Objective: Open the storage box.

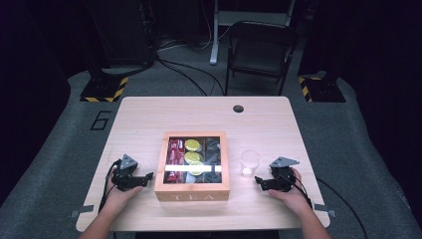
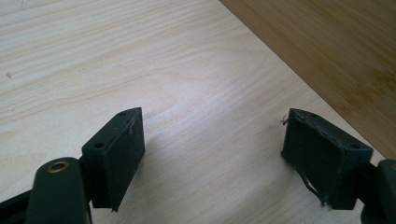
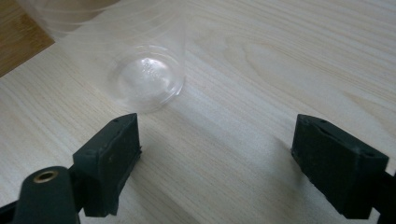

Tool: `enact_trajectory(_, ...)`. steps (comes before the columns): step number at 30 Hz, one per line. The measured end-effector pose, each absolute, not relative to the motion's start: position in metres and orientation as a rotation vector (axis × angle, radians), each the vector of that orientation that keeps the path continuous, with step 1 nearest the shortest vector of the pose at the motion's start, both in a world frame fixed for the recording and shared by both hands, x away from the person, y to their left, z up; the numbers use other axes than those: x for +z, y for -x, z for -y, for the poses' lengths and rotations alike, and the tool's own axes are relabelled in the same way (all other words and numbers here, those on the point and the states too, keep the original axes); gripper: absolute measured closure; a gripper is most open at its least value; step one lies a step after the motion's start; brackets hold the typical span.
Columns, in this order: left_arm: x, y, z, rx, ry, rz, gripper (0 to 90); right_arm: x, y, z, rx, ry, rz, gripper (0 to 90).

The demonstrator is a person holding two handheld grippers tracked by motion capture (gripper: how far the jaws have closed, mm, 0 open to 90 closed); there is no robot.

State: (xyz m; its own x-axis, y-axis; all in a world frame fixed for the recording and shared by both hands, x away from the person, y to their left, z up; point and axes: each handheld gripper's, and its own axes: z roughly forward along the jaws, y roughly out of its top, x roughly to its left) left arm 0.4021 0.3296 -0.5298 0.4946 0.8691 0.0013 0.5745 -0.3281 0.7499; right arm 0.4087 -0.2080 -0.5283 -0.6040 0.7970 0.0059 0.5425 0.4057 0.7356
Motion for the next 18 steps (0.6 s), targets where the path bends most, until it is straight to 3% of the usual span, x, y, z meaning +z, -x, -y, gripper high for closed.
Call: enact_trajectory(18, -0.5298, -0.4025, -0.3295, 0.535, -2.033, -1.186, 20.0, -0.5283, -0.4070, 0.2078, 1.029, -1.151, -2.322, 16.8)
